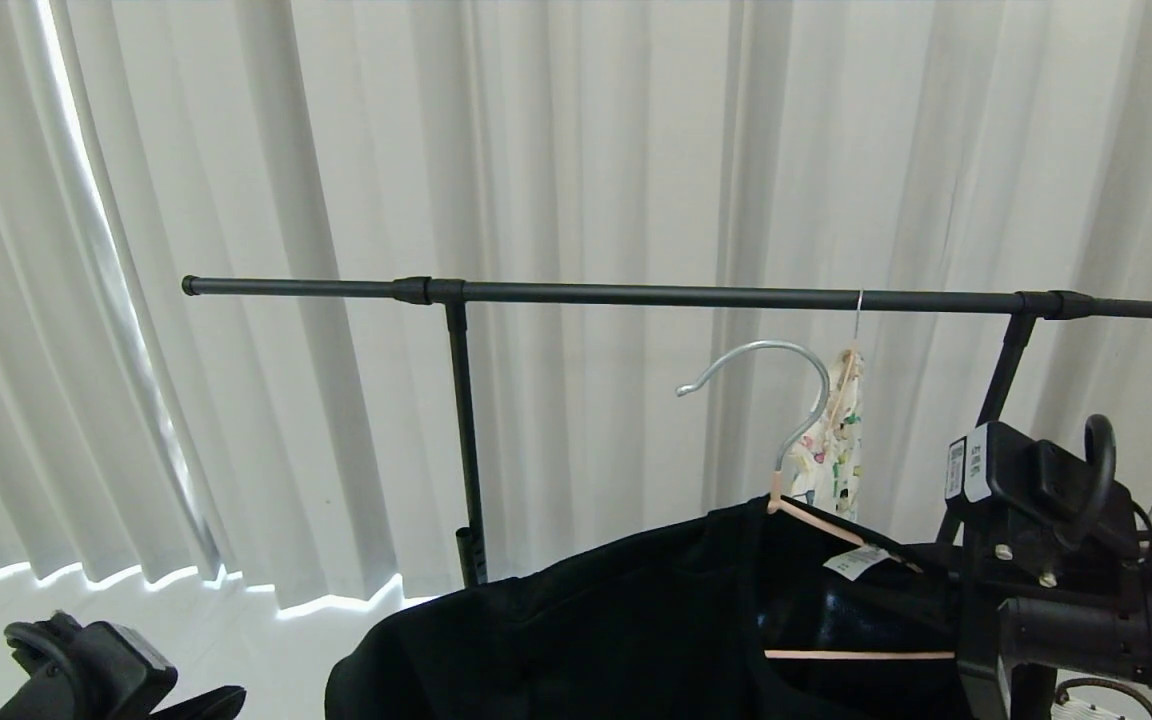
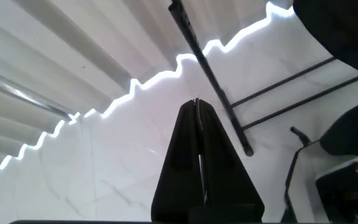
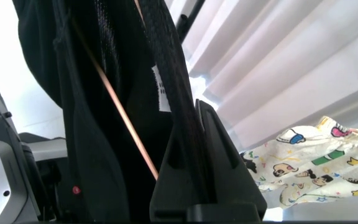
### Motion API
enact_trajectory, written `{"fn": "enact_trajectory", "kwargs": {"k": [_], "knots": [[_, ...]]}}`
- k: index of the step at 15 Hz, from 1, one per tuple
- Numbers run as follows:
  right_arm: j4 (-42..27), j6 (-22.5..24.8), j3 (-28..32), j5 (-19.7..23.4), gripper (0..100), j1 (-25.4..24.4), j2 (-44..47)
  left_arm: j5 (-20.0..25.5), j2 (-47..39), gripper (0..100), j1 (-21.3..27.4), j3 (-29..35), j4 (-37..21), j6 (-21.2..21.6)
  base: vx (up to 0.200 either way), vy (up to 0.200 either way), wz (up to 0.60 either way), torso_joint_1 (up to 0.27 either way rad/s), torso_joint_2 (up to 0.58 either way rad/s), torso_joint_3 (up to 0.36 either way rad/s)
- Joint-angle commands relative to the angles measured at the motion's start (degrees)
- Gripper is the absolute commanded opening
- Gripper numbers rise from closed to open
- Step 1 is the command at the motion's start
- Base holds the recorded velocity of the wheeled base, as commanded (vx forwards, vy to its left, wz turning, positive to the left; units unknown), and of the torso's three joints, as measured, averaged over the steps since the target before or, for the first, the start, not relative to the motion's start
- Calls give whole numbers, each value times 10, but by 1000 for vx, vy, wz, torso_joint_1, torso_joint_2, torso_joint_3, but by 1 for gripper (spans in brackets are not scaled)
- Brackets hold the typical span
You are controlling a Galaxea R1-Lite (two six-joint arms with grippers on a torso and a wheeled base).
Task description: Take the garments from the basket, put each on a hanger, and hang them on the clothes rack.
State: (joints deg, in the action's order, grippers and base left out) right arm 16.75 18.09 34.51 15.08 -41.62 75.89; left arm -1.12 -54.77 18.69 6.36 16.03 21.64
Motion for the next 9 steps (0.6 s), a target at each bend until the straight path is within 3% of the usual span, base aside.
{"fn": "enact_trajectory", "kwargs": {"k": [1,3,4,6,9], "knots": [[0,0,0,0,0,0,6,26,16,0,29,16,1,-2,0,0,0,0,0,0],[0,0,1,0,0,0,8,39,12,0,34,23,1,3,0,0,0,0,0,0],[0,0,1,0,0,0,8,39,14,100,39,22,1,2,0,0,0,0,0,0],[0,0,1,0,0,0,9,46,21,100,43,22,1,0,0,0,0,0,0,0],[7,0,2,1,0,0,17,133,32,100,44,25,1,-2,0,0,0,0,0,0]]}}
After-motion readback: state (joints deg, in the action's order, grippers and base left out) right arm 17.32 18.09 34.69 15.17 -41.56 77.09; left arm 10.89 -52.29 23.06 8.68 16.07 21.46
